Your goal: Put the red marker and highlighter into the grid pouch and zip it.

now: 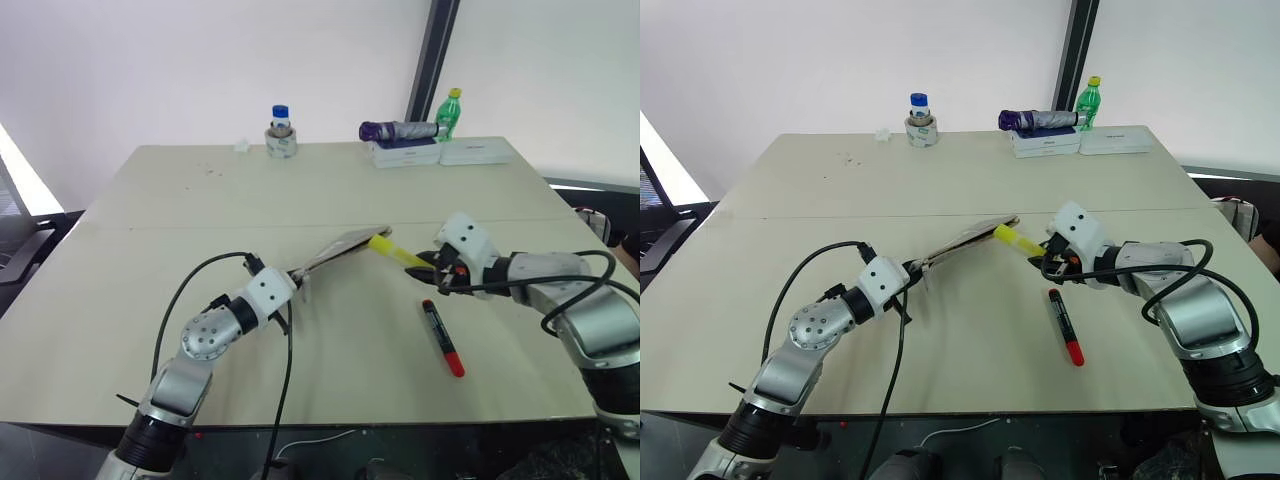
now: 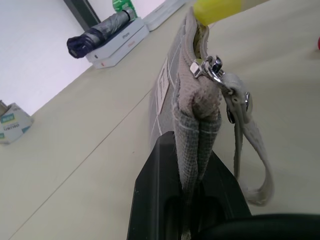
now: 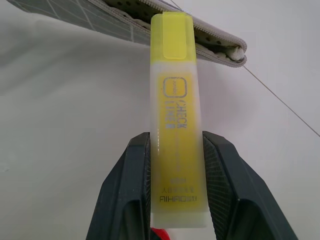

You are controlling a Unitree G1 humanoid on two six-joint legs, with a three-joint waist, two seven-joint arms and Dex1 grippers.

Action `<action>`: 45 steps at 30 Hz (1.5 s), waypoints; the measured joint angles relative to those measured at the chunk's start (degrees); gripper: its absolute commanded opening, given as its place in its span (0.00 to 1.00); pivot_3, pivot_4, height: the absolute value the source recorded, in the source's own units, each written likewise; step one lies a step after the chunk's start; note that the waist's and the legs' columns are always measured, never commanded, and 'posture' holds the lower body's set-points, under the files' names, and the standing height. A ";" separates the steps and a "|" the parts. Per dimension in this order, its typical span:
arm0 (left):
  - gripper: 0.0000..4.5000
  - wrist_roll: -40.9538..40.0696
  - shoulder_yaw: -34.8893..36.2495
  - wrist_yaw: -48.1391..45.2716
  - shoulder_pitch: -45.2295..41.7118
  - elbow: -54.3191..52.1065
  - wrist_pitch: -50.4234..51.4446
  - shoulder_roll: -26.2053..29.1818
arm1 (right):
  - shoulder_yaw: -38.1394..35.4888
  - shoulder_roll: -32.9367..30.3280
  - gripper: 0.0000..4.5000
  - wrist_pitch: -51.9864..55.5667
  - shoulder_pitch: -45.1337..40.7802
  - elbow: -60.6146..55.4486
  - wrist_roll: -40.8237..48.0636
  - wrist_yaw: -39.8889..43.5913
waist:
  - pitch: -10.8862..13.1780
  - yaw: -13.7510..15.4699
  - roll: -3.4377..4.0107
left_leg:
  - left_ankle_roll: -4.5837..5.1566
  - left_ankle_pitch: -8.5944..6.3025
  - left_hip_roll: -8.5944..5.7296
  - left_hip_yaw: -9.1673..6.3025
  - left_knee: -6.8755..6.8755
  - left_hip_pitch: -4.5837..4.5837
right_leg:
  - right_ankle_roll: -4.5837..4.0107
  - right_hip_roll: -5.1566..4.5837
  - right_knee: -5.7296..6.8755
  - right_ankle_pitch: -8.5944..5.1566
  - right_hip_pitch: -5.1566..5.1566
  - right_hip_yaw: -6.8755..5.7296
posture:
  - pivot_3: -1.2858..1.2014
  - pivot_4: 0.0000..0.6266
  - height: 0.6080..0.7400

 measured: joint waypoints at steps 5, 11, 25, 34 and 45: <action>0.00 1.65 -1.27 -0.69 0.02 0.00 -1.41 1.13 | 1.48 -0.19 0.19 1.03 0.00 -0.10 -0.02 0.88 | 0.00 0.00 0.00 | 0.00 0.00 0.00 0.00 0.00 0.00 | 0.00 0.00 0.00 0.00 0.00 0.00 | 0.52 0.24 1.00; 0.00 3.32 -2.86 -2.20 -0.05 0.00 -4.12 2.29 | 4.51 -1.30 0.19 -0.69 0.01 -1.43 -1.37 2.59 | 0.00 -0.03 0.00 | 0.00 0.00 0.00 0.00 -0.01 -0.01 | 0.00 0.00 0.00 0.00 -0.02 0.00 | 0.52 0.24 1.00; 0.00 4.24 -6.20 -9.43 -1.36 0.02 -9.59 5.12 | 15.36 -3.92 0.19 -14.81 -3.57 -5.10 -13.76 8.95 | 0.01 -0.04 0.00 | -0.01 0.00 0.00 0.00 -0.01 -0.01 | 0.00 0.00 -0.02 0.00 -0.03 0.00 | 0.52 0.24 1.00; 0.00 -0.85 -3.90 -8.27 -0.79 -0.85 -0.66 0.86 | 9.16 -3.78 0.96 -12.12 -6.17 -5.17 -9.83 11.26 | 0.02 0.01 -0.01 | 0.01 0.00 0.00 -0.01 0.00 -0.03 | 0.00 0.00 -0.02 0.00 -0.03 0.00 | 0.52 0.24 1.00; 0.00 -2.45 -0.55 -0.01 -2.48 -1.13 7.63 -4.14 | -6.32 -7.45 0.96 9.80 12.95 -7.02 0.33 7.90 | -0.02 -0.08 -0.12 | 0.17 -0.10 0.01 0.02 0.06 0.00 | 0.01 -0.01 0.00 0.01 0.03 0.00 | 0.52 0.24 1.00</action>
